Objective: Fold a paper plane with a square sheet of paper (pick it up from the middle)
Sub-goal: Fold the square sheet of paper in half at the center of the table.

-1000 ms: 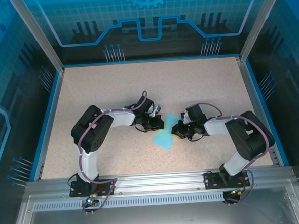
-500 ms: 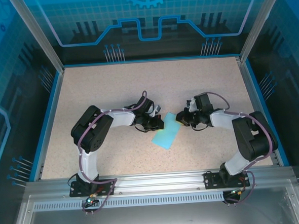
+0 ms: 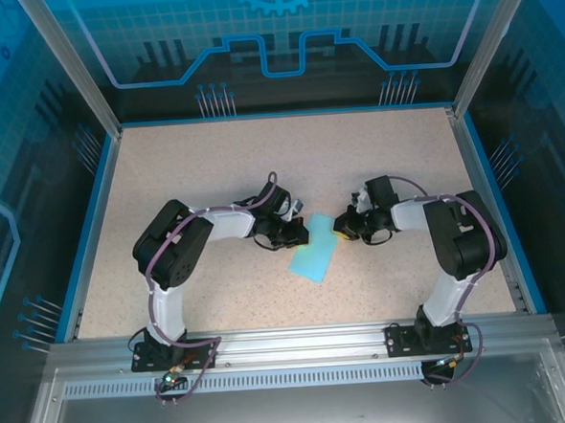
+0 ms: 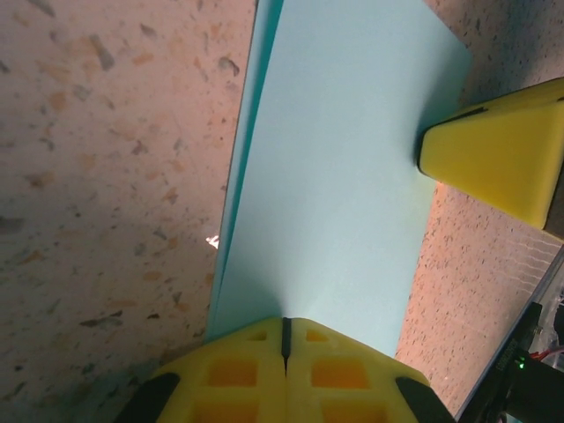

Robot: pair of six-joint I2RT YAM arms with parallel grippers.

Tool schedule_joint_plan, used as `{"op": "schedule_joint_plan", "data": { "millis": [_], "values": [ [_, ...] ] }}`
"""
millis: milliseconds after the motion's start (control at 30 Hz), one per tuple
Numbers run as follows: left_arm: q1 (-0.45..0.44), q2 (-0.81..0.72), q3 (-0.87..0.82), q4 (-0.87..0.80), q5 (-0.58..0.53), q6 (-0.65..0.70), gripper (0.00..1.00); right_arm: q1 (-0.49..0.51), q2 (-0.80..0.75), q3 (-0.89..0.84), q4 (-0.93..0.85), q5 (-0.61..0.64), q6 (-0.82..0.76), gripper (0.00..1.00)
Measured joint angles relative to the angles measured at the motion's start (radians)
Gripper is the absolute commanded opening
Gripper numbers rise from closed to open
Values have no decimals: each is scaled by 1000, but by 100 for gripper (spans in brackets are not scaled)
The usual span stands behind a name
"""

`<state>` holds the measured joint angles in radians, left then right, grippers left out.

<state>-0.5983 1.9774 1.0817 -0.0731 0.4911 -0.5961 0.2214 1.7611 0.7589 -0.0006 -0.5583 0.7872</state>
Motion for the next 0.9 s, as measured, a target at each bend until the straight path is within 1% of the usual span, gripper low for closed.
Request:
{"op": "schedule_joint_plan", "data": {
  "millis": [100, 300, 533, 833, 900],
  "values": [
    [0, -3, -3, -1, 0, 0, 0, -4, -14, 7, -16, 0, -11, 12],
    [0, -6, -6, -4, 0, 0, 0, -38, -32, 53, -45, -12, -39, 9],
    [0, -6, -6, -3, 0, -8, 0, -41, 42, 68, -65, -9, -55, 9],
    [0, -29, -38, 7, 0, -38, 0, -46, 76, 109, -101, -48, -94, 11],
    [0, -50, -60, 3, -7, -50, 3, -44, 106, 156, -126, -58, -117, 11]
  ]
}}
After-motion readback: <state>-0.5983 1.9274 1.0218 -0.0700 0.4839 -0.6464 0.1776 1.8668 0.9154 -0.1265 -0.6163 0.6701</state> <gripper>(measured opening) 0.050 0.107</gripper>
